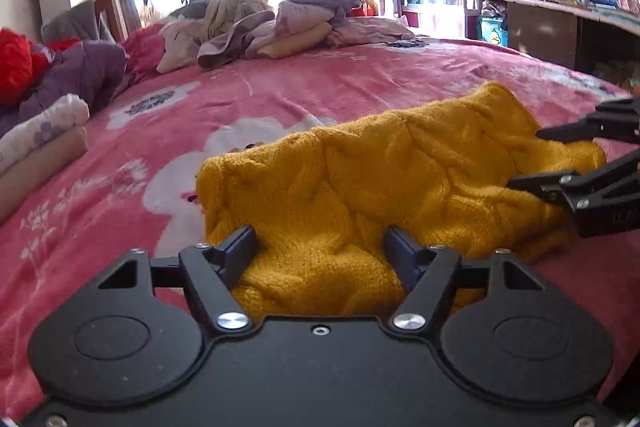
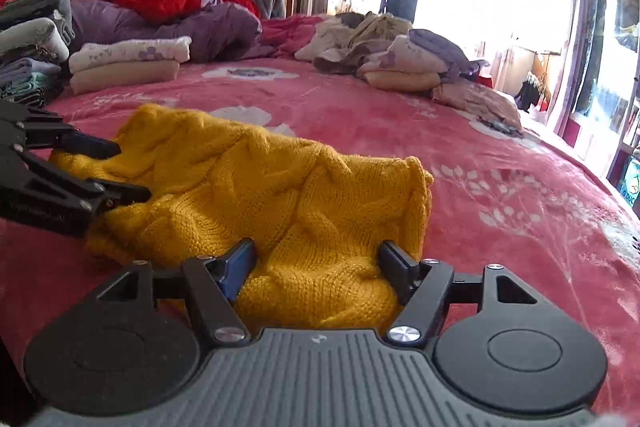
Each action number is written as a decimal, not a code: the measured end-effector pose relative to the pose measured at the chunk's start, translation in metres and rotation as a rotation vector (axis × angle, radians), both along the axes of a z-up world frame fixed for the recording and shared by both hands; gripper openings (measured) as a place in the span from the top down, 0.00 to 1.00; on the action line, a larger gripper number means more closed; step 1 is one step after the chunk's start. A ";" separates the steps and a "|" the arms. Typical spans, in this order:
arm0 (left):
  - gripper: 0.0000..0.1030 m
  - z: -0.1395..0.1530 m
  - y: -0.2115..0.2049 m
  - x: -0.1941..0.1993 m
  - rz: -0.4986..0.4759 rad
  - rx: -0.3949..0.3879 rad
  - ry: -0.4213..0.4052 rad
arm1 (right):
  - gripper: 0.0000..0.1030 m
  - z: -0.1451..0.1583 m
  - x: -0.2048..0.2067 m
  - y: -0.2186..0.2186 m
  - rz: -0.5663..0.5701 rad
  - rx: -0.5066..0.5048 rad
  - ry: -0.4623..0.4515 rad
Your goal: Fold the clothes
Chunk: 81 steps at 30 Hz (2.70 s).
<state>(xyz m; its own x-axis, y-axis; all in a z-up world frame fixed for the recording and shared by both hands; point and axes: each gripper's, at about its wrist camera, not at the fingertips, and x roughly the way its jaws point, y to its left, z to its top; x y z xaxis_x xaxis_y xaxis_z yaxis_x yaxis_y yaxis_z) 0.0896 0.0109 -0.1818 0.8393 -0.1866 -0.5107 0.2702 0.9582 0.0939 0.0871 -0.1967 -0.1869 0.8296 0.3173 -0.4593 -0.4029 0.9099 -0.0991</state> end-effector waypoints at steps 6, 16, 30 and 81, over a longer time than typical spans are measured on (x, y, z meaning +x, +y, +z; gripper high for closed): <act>0.32 0.027 0.055 -0.013 0.118 -0.343 -0.003 | 0.31 0.024 -0.026 -0.019 -0.056 0.096 -0.030; 0.31 -0.004 0.101 0.010 0.197 -0.773 0.242 | 0.21 0.001 0.009 -0.096 -0.237 0.730 0.267; 0.32 -0.023 0.118 0.049 0.173 -1.028 0.455 | 0.18 -0.017 0.062 -0.059 -0.128 0.705 0.435; 0.63 -0.024 0.159 0.074 0.254 -0.925 0.350 | 0.55 -0.021 0.138 0.002 0.001 0.783 0.507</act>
<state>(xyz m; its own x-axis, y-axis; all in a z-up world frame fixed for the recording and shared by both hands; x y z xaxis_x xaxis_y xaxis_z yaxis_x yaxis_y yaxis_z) 0.1640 0.1697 -0.2062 0.7405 -0.4692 -0.4811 -0.0812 0.6481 -0.7572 0.2246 -0.1946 -0.2076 0.5884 0.6903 -0.4211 -0.2312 0.6427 0.7304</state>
